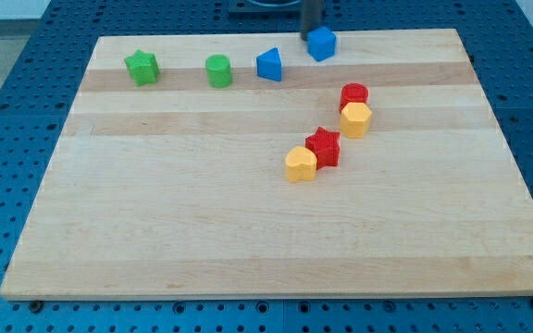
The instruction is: Move the blue cube towards the bottom right of the board
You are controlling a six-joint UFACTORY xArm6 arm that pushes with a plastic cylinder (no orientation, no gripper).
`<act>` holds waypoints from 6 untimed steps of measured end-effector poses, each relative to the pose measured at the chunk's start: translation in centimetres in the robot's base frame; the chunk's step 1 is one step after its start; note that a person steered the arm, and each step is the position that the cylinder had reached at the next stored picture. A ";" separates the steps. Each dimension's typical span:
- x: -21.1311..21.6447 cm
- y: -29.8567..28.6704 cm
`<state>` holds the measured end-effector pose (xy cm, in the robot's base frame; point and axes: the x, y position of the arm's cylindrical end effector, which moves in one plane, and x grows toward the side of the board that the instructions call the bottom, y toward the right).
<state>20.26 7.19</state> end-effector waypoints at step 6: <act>-1.0 1.5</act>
<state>19.25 8.71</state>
